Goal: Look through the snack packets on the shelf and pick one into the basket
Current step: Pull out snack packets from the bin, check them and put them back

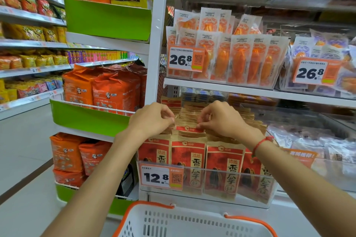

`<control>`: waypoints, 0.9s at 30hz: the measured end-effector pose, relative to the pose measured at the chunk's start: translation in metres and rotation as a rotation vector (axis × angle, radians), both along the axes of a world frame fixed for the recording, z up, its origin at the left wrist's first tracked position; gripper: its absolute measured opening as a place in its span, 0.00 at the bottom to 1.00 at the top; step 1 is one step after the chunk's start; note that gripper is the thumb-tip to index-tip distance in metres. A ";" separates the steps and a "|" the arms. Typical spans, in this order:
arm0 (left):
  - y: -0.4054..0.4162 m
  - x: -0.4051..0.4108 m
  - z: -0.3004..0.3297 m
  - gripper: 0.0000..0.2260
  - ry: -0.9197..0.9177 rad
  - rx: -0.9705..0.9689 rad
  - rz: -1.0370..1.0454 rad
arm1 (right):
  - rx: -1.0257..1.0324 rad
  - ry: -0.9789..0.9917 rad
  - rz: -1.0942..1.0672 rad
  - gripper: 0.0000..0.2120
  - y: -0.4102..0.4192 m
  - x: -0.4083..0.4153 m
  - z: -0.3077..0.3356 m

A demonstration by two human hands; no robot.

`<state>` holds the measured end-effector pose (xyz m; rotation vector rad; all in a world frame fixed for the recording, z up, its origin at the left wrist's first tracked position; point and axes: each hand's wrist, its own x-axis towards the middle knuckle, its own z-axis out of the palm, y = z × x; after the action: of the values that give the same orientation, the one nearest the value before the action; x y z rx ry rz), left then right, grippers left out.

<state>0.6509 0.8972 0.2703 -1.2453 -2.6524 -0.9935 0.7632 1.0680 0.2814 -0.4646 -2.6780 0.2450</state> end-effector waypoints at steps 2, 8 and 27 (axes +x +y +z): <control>0.001 0.000 -0.001 0.07 0.021 0.088 0.024 | -0.047 0.047 0.011 0.11 0.002 0.003 -0.005; 0.008 0.005 -0.003 0.21 0.039 0.040 0.003 | -0.221 0.298 0.106 0.03 0.002 0.011 -0.006; -0.007 0.031 0.025 0.08 0.037 0.631 -0.098 | -0.368 0.535 0.159 0.17 -0.037 0.032 0.006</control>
<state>0.6818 0.8904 0.2954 -1.2132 -1.9967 -1.6242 0.7955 1.0309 0.2871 -0.2423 -2.1431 0.7973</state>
